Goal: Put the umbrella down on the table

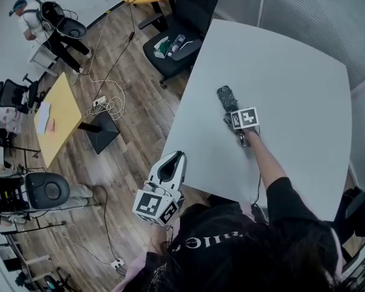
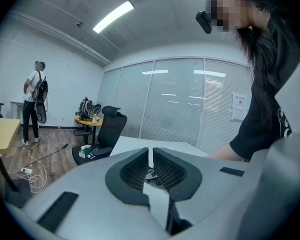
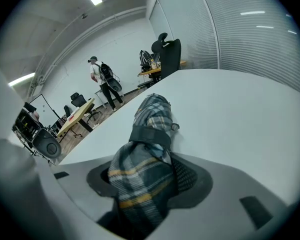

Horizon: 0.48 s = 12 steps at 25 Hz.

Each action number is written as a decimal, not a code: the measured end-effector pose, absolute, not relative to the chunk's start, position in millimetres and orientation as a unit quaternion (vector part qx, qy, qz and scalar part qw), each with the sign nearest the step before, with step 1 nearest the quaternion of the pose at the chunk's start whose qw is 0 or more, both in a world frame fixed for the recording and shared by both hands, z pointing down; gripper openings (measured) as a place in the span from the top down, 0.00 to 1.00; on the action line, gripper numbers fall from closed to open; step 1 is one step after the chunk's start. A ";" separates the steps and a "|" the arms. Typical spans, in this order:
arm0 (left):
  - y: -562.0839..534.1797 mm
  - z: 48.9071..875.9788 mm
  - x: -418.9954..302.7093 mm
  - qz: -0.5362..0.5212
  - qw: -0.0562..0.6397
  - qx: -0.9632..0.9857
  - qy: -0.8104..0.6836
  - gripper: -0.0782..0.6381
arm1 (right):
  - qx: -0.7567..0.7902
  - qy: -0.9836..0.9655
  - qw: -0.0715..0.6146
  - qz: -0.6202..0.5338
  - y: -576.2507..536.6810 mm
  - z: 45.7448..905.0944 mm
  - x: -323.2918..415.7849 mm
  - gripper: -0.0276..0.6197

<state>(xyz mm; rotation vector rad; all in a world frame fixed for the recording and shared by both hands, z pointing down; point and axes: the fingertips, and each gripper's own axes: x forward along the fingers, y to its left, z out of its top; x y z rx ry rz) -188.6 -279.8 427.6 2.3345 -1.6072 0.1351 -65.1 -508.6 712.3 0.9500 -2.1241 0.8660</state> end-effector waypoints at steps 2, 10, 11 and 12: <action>-278.1 428.7 -185.9 0.046 0.151 0.814 -0.559 0.85 | 0.361 -0.812 0.320 0.329 -506.9 712.1 -66.3 0.59; -272.6 432.2 -175.9 0.042 0.143 0.823 -0.549 0.85 | 0.380 -0.809 0.303 0.331 -497.2 705.7 -62.6 0.53; -271.6 431.0 -175.7 0.041 0.142 0.824 -0.547 0.85 | 0.383 -0.810 0.299 0.328 -495.7 700.9 -60.4 0.53; -270.8 429.9 -175.7 0.040 0.142 0.825 -0.545 0.85 | 0.388 -0.811 0.293 0.324 -494.4 695.0 -58.0 0.53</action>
